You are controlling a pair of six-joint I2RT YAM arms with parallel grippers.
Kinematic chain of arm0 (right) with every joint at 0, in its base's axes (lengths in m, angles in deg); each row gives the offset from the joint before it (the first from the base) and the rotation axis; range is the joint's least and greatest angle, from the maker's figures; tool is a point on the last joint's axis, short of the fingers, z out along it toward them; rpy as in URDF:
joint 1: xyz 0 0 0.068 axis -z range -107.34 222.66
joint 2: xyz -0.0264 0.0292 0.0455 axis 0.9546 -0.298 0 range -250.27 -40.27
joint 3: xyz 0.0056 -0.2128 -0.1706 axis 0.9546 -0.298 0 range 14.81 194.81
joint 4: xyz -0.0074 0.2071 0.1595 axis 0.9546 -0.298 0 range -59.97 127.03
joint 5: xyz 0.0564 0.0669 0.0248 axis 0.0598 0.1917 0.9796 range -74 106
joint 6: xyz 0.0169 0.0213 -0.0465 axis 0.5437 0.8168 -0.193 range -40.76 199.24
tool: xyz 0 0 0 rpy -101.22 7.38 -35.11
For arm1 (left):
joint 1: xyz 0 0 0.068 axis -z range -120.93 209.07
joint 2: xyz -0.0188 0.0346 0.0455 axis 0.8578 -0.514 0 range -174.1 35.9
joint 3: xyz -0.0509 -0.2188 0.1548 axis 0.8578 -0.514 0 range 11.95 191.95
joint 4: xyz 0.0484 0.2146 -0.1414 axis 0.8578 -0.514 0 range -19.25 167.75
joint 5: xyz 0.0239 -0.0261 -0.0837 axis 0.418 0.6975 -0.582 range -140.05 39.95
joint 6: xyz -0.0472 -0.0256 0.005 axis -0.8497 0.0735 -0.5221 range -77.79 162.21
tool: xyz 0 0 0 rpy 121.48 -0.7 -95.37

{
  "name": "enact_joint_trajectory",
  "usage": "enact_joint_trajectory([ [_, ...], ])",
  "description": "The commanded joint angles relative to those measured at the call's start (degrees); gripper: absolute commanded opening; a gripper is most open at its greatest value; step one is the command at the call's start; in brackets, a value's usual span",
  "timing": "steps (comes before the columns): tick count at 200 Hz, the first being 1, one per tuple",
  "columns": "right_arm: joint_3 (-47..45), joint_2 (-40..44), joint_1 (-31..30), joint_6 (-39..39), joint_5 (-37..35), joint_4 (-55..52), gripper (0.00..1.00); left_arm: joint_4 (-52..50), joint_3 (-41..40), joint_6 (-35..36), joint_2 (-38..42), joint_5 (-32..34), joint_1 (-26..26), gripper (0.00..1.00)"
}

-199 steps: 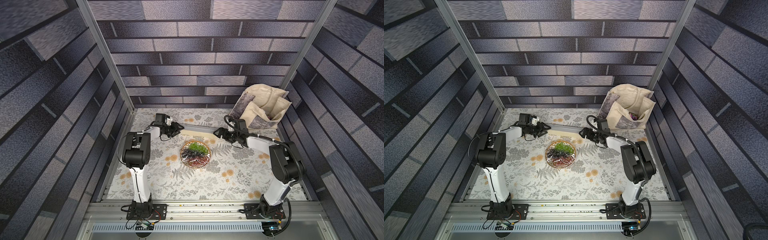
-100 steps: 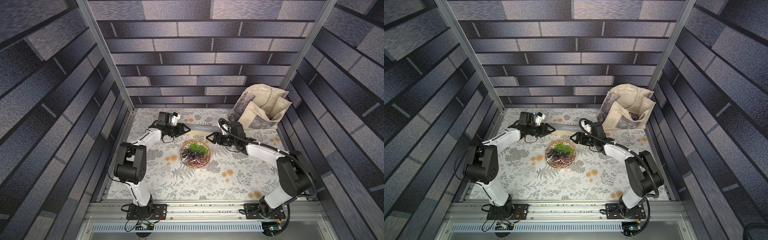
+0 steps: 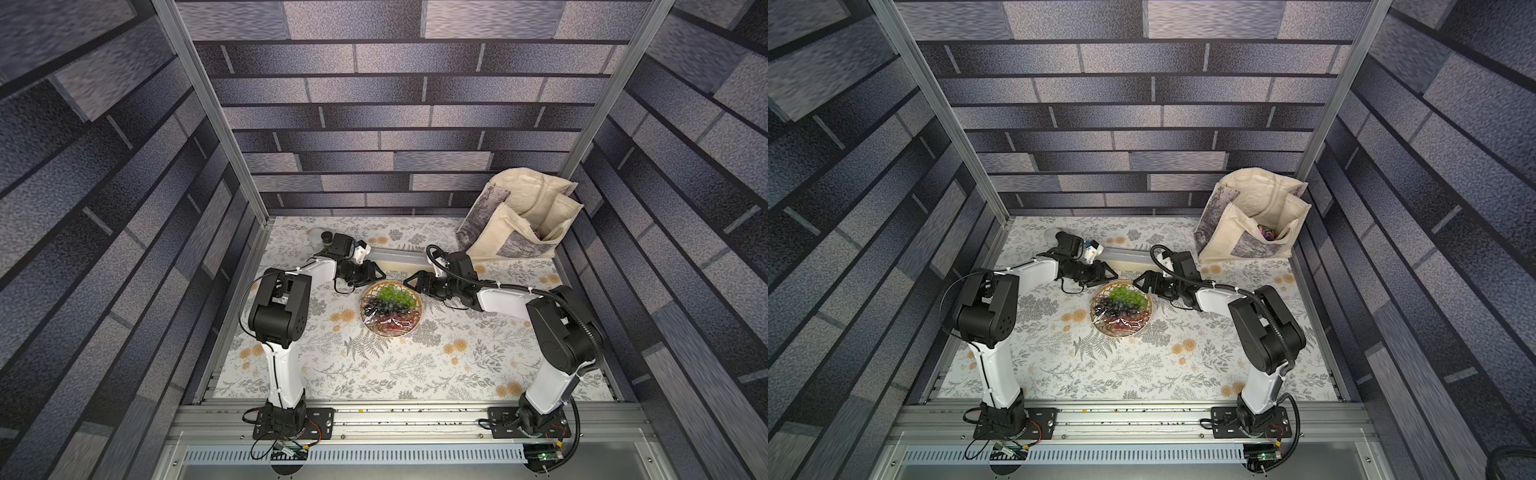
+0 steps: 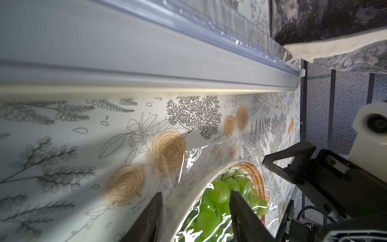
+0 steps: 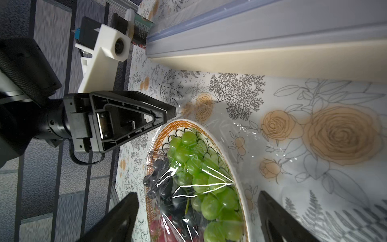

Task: Wrap the plate with plastic wrap
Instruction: Cover the plate with plastic wrap.

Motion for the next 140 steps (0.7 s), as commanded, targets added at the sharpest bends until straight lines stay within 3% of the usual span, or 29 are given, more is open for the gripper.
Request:
enact_joint_trajectory([
  [1, -1.3, -1.3, -0.8, 1.9, -0.4, 0.3, 0.92, -1.1, -0.9, 2.5, 0.1, -1.4, -0.5, 0.55],
  [35, -2.0, -1.9, -2.6, 5.4, 1.5, 3.3, 0.96, 1.2, -4.7, 0.6, 0.9, -8.2, -1.5, 0.55],
  [101, -4.4, -3.3, -6.5, 17.3, 2.0, 12.8, 0.97, 3.4, -9.8, -4.1, 3.6, -15.0, -1.6, 0.56],
  [125, -7.1, -3.5, -6.9, 21.5, 0.6, 15.3, 0.97, 4.0, -11.5, -5.4, 4.8, -13.9, -2.3, 0.57],
  [140, -8.0, -0.3, -6.1, 17.9, -3.1, 7.9, 0.98, 4.9, -13.2, -6.3, 6.3, -12.2, -3.7, 0.58],
])
